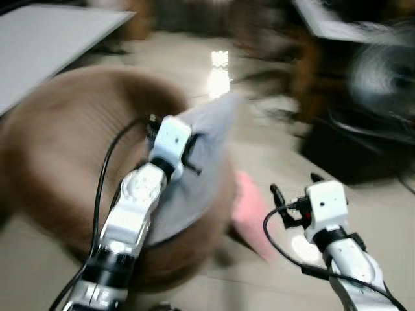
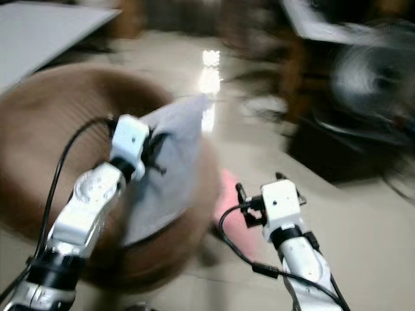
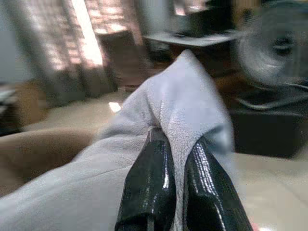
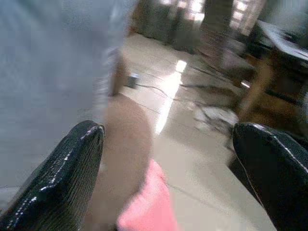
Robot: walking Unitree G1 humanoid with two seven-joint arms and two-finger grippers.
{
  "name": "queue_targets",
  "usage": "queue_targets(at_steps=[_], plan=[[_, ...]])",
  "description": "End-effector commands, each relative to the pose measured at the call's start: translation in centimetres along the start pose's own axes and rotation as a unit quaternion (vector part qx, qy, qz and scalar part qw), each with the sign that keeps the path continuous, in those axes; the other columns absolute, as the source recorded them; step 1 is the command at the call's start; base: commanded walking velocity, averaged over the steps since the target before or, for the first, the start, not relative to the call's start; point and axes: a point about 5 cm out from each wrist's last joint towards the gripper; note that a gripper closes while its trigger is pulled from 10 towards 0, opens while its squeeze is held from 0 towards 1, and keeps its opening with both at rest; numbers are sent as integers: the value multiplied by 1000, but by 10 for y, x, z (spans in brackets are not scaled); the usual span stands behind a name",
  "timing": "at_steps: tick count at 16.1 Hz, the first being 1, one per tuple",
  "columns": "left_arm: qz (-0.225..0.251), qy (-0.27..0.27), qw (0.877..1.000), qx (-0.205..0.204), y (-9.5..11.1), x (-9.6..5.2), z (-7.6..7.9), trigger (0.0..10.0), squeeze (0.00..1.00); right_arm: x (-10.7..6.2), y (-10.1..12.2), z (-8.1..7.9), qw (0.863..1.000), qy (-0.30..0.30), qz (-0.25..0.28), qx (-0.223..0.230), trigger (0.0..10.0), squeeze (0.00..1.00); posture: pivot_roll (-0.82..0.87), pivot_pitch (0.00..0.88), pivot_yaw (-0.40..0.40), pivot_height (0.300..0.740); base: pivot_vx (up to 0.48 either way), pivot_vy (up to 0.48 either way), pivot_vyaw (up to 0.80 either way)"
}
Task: Move the pillow to the sofa from floor
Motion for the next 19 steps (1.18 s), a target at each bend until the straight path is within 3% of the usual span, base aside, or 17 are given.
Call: queue_targets(at_steps=[1, 6, 8, 10, 12, 15, 16, 19], plan=[[2, -6, 1000, 10, 0, 3, -2, 10000, 0, 0, 2, 0, 1000, -10, 7, 10, 10000, 0, -44, 13, -19, 740, 431, 0, 0], [-6, -62, 998, 8, 0, 36, 20, 10000, 0, -1, -2, 6, 1000, -24, -1, 18, 10000, 0, -49, 30, -13, 740, 425, 0, 0], [-44, -28, 998, 17, -9, 47, 17, 10000, 0, -2, 0, 2, 1000, -3, 4, 26, 10000, 0, -62, 42, -5, 740, 0, 0, 0], [-124, 21, 988, 86, -26, 52, -3, 10000, 0, -16, -2, -10, 994, 107, 2, 33, 10000, 0, -71, 53, 6, 740, 0, 0, 0], [-176, 62, 974, 130, -41, 46, -25, 10000, 0, -26, -4, -14, 987, 158, -1, 35, 10000, 0, -71, 61, 8, 740, 0, 0, 0], [-228, 104, 957, 149, -53, 34, -50, 10000, 0, -31, -3, -18, 978, 203, 1, 48, 10000, 0, -67, 66, 10, 740, 0, 0, 0], [-253, 121, 944, 172, -56, 28, -62, 10000, 0, -35, -2, -21, 971, 232, 1, 61, 10000, 0, -65, 69, 10, 740, 0, 0, 0], [-282, 139, 930, 191, -57, 16, -83, 10000, 0, -36, -3, -18, 968, 245, -1, 56, 10000, 0, -57, 73, 9, 740, 0, 0, 0]])
Point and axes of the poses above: a point about 5 cm out from each wrist's last joint towards the gripper, its own x axis pointing out of the wrist towards the gripper, its own y axis along the axis of the wrist's last joint, z = x × y, and after that the axes turned 5 degrees about -x, right-handed
